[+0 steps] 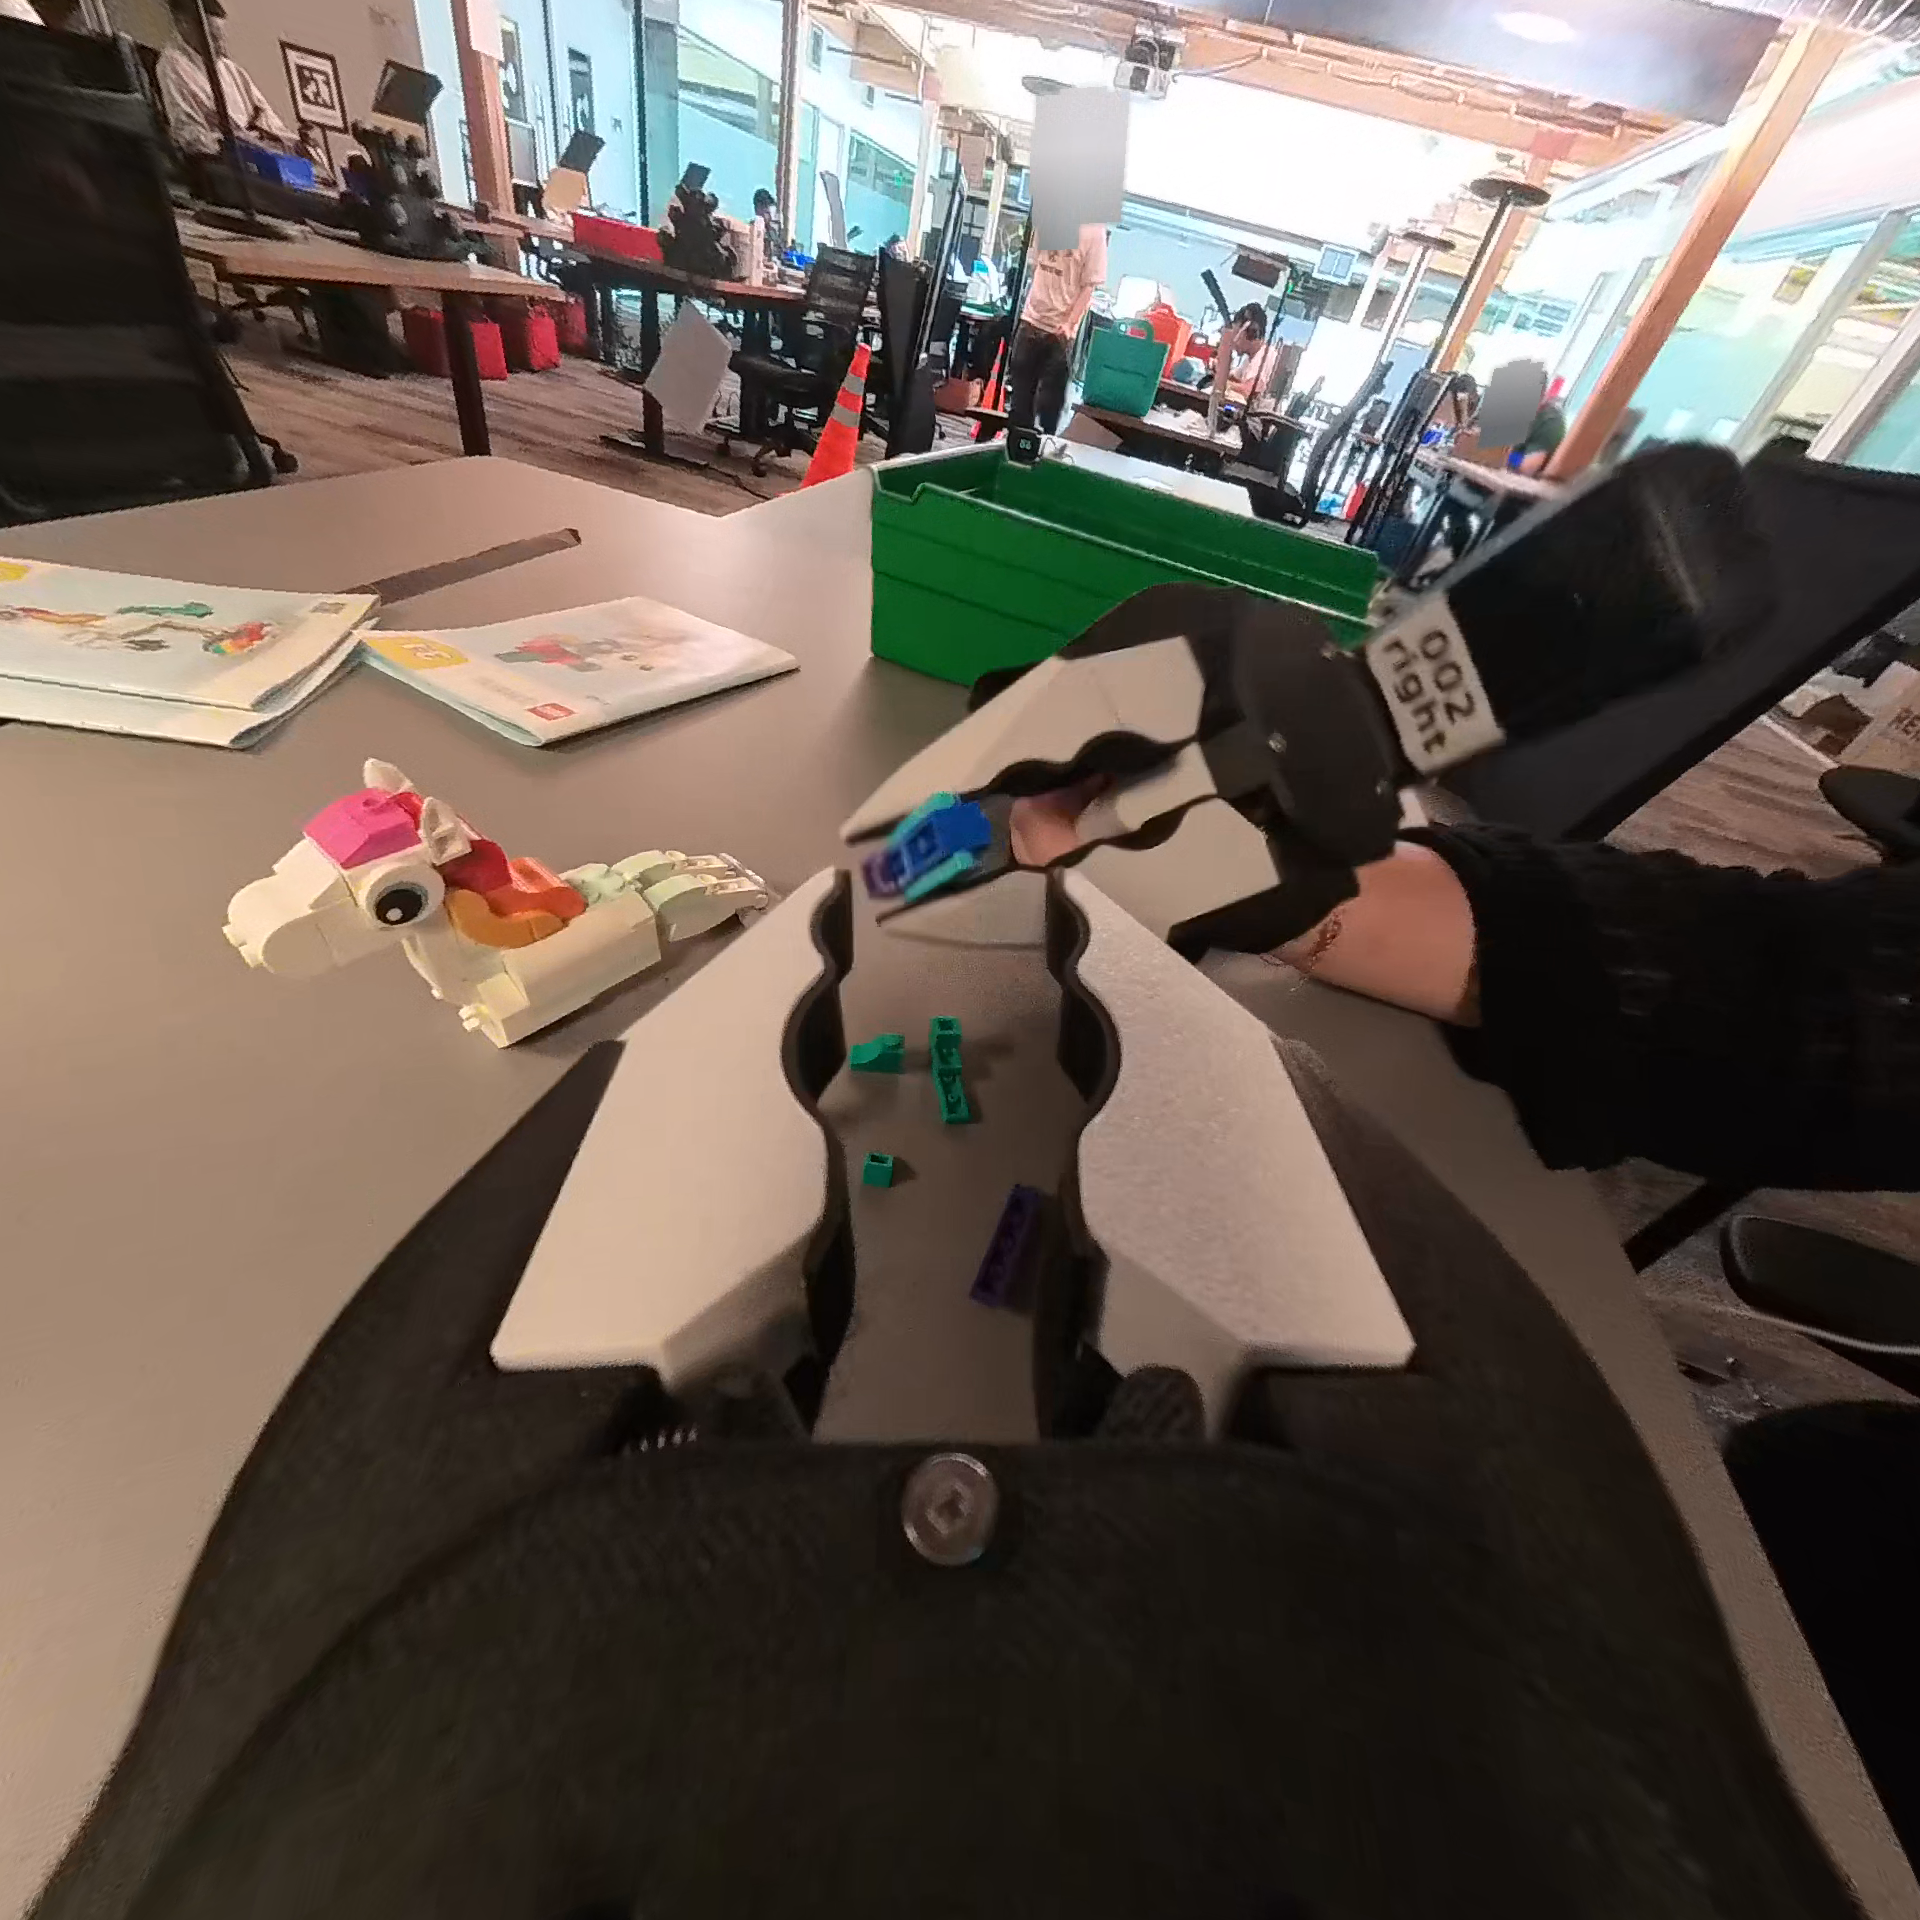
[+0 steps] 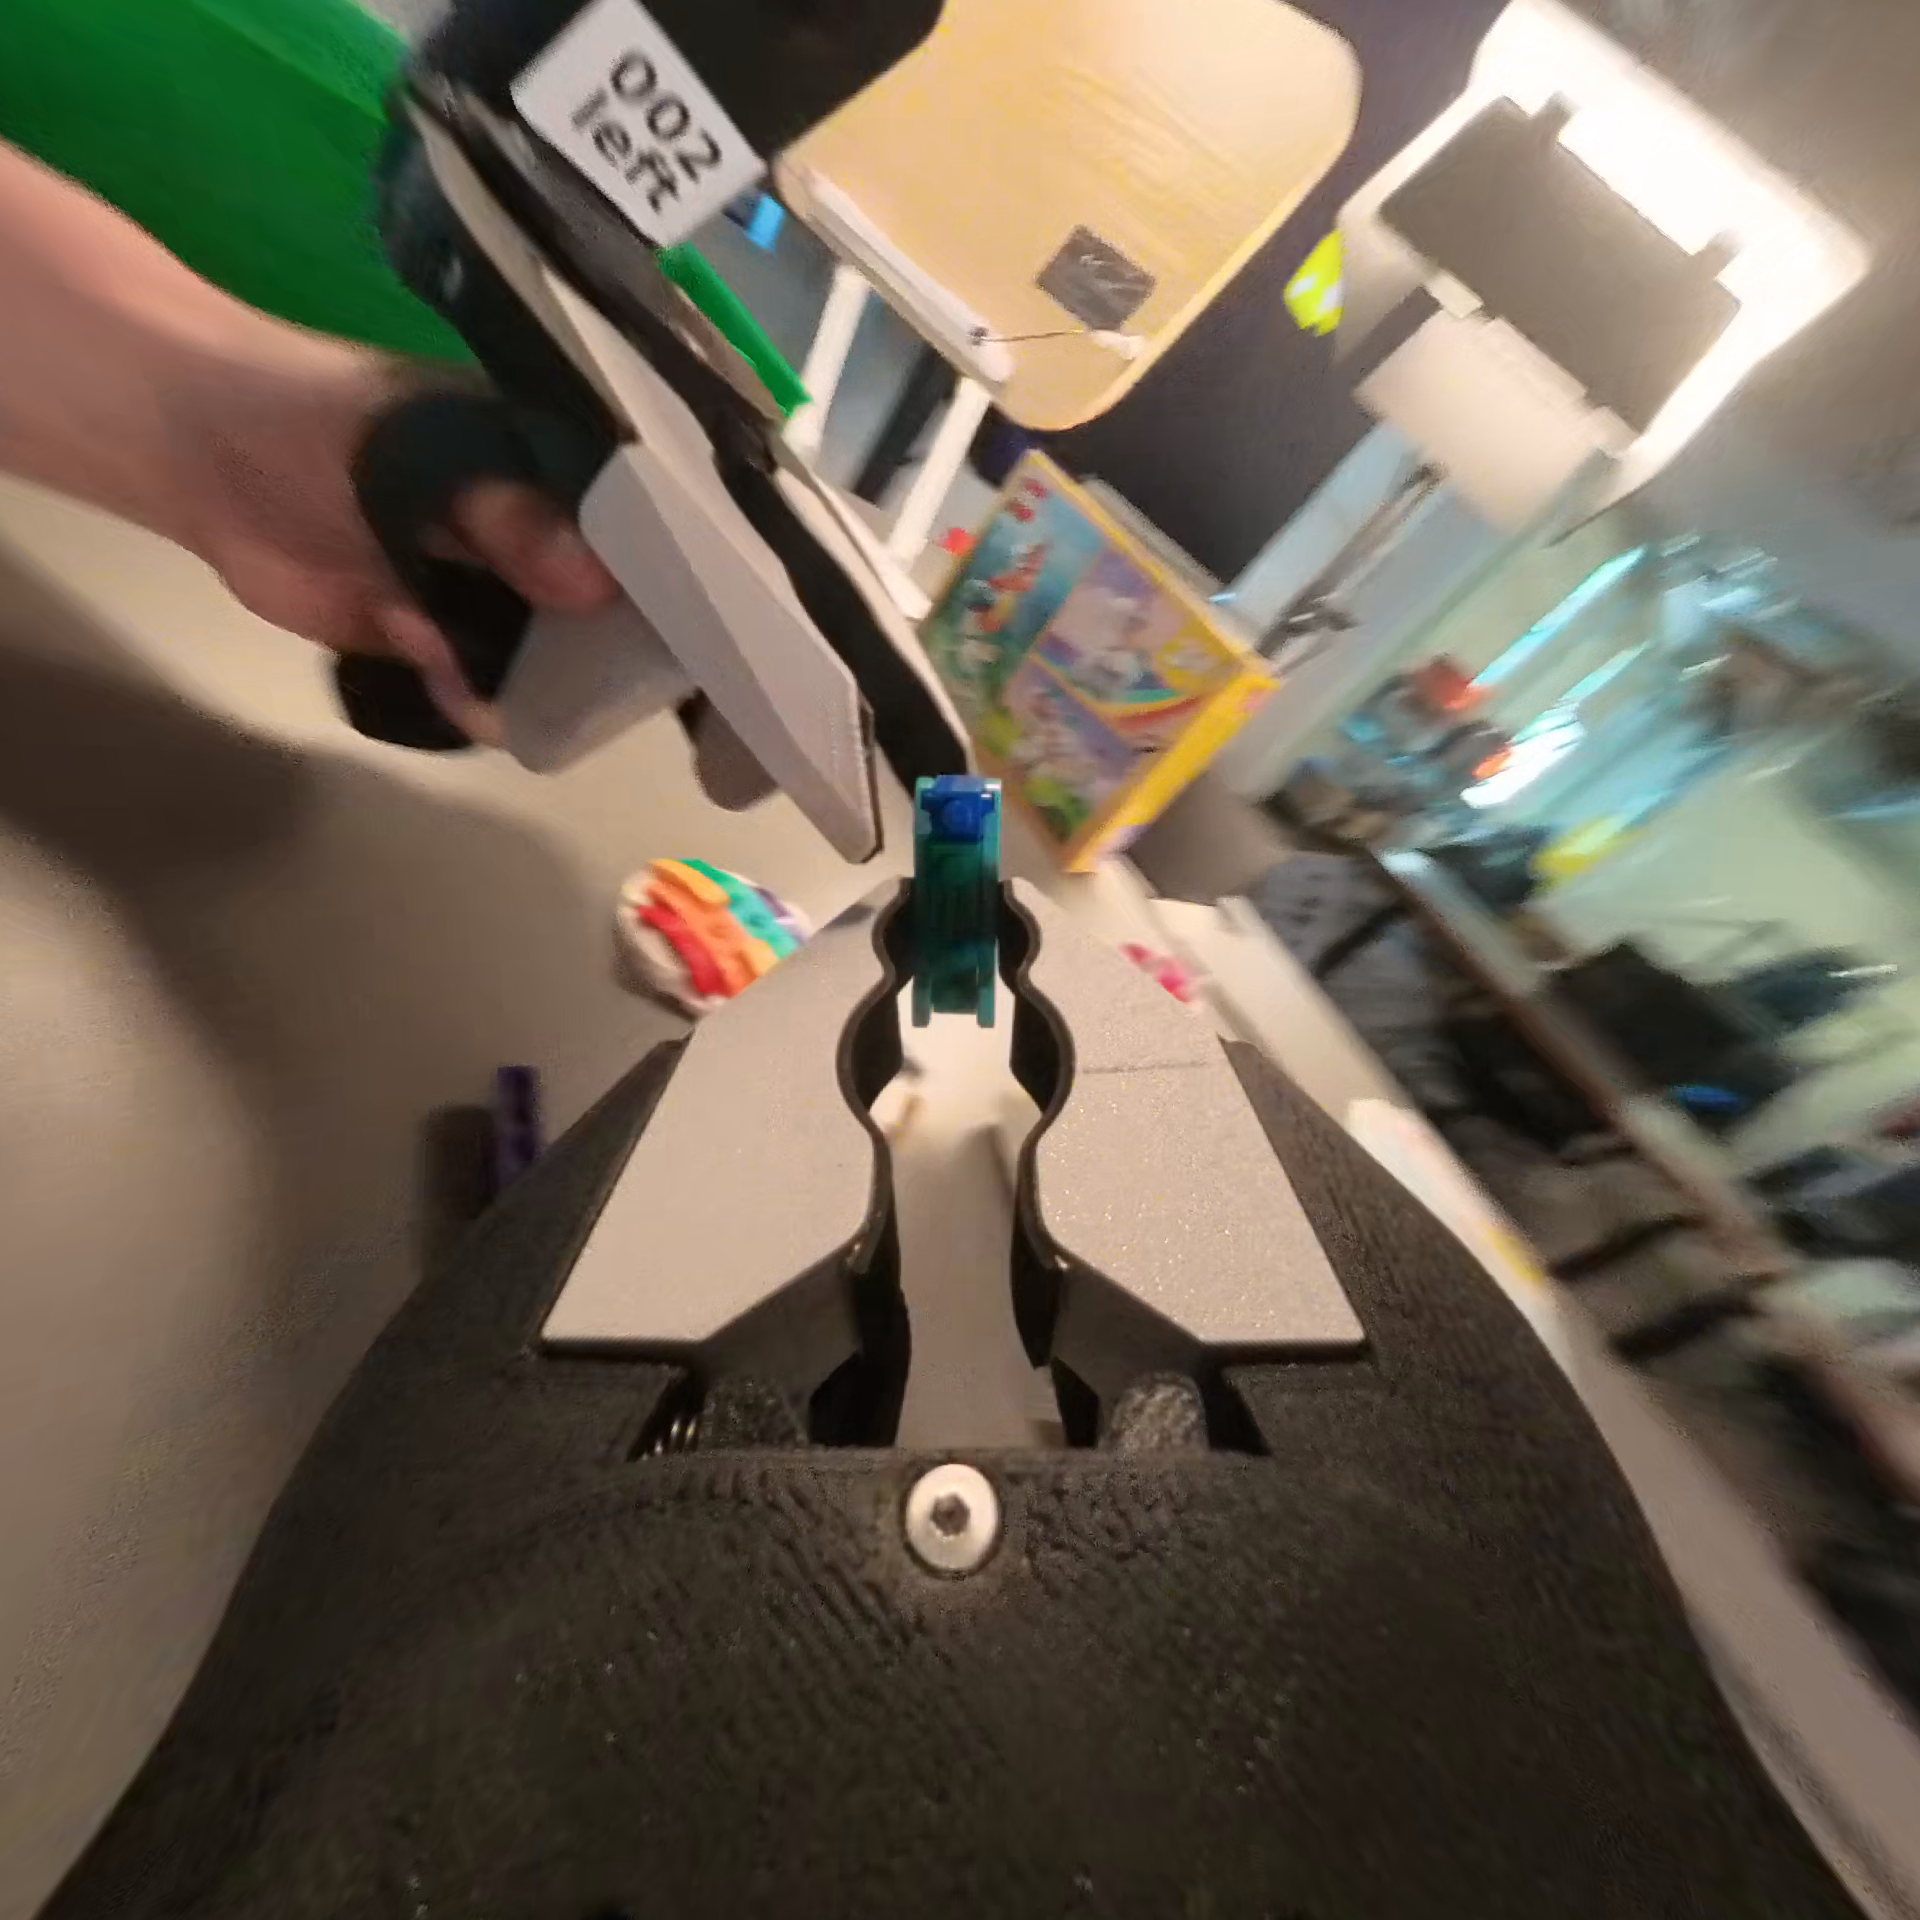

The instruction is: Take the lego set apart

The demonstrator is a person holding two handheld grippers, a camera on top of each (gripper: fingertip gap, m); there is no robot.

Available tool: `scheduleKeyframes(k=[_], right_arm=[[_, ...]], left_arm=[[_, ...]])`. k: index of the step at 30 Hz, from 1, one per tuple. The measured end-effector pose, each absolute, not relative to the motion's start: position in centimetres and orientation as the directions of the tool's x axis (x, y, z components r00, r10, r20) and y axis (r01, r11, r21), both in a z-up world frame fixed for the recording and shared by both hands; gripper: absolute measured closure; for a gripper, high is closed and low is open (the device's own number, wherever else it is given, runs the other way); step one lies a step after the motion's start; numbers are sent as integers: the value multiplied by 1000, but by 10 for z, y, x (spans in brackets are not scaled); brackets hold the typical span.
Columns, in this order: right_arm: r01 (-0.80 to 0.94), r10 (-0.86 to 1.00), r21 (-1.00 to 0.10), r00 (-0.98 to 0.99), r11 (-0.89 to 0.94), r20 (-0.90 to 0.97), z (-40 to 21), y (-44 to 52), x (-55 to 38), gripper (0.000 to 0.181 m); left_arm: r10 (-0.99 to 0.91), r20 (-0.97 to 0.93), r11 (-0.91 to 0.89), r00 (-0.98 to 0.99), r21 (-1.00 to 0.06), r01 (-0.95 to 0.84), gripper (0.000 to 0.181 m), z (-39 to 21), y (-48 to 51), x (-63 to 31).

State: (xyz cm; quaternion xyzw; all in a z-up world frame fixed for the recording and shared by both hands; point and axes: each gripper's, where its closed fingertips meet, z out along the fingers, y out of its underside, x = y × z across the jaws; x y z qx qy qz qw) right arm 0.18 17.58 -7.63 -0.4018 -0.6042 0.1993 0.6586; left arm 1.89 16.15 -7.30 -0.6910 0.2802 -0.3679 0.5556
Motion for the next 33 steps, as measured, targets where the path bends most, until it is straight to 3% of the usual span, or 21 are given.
scheduleKeyframes(k=[5, 6, 8, 13, 21, 29, 33], right_arm=[[411, 323, -385, 214, 826, 922, -72, 184, 4, 168], [424, 277, -342, 210, 838, 938, -72, 183, 4, 168], [438, 221, -293, 209, 850, 953, -72, 183, 3, 167], [488, 80, -162, 184, 858, 980, -69, 183, 3, 168], [491, 34, -117, 175, 863, 984, -65, 180, 5, 168], [489, 46, -137, 194, 861, 980, -63, 180, 6, 167], [496, 8, -95, 174, 863, 985, -65, 178, 4, 168]], left_arm=[[-797, 298, -279, 526, -953, 117, 145, -71, 162, 18], [-798, 321, -294, 510, -946, 135, 146, -71, 162, 18], [-804, 352, -318, 479, -935, 155, 166, -71, 161, 17], [-816, 344, -310, 465, -939, 152, 168, -71, 161, 15], [-820, 93, -112, 564, -994, 1, 169, -71, 159, 17], [-832, 212, -193, 512, -977, 91, 172, -68, 161, 15], [-828, 112, -115, 549, -993, 30, 156, -69, 159, 19]])
